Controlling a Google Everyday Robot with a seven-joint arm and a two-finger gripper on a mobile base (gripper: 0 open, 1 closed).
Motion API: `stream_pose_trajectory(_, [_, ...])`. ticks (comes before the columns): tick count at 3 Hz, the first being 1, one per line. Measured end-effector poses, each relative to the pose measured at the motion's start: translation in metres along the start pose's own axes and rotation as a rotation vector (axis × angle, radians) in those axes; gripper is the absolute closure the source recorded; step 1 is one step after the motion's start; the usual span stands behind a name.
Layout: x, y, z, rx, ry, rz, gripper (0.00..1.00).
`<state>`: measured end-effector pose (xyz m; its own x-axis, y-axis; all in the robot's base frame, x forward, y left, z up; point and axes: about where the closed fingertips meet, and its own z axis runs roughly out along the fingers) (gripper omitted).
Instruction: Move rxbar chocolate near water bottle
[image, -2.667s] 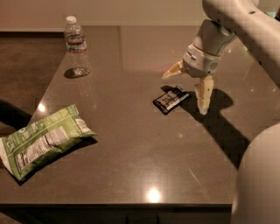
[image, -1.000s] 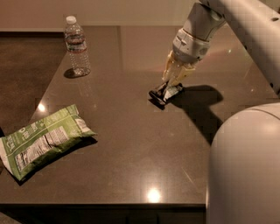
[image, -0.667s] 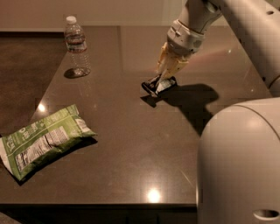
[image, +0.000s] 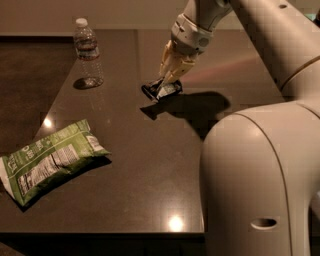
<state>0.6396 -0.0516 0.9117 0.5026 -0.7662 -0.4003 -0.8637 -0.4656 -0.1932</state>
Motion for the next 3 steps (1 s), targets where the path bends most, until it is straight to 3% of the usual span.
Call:
stream_pose_trajectory(1, [-0.02, -0.023, 0.013, -0.007, -0.019, 0.049, 1.0])
stream_pose_trajectory(2, [-0.035, -0.037, 0.023, -0.02, -0.03, 0.14, 1.0])
stream_pose_trajectory(3, [-0.04, -0.046, 0.028, -0.013, -0.044, 0.281, 1.0])
